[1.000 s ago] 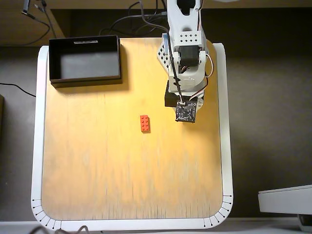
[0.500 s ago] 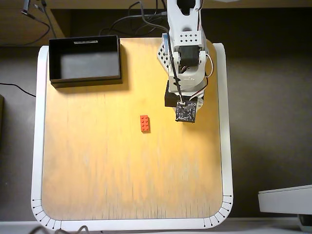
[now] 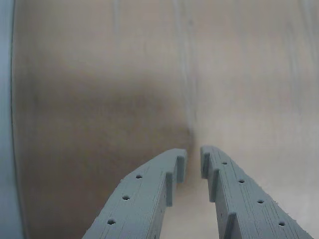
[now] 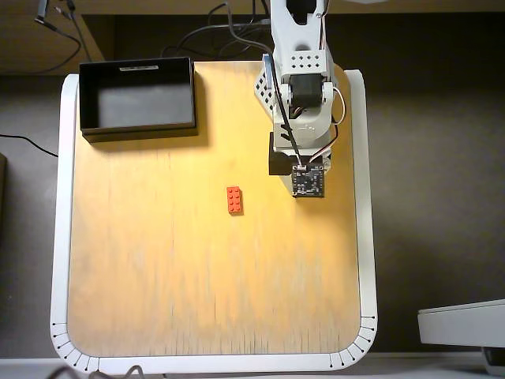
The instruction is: Grasp a lego block and put it in the bin.
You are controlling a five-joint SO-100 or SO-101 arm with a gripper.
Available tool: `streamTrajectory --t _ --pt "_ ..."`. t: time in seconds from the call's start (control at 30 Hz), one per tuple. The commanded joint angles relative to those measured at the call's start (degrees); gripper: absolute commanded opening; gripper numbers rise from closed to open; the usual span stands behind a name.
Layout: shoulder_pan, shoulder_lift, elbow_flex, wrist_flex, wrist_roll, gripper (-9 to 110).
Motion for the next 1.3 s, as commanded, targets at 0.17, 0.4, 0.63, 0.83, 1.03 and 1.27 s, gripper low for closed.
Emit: streamTrajectory --t 0.17,0.4,0.63,0.83,1.03,1.27 --pt "3.6 -5.36 -1.76 -6.15 10.37 0" --pt "6.33 -21.88 -19.07 -6.06 13.71 0" --pt "11.16 -38.76 -38.23 -3.78 23.64 0" --pt "15.29 -51.59 -54.67 3.34 32.17 2" --pt "20.3 -57.22 -61.08 4.57 40.69 4" --pt "26.98 -58.27 -62.14 4.57 46.67 11"
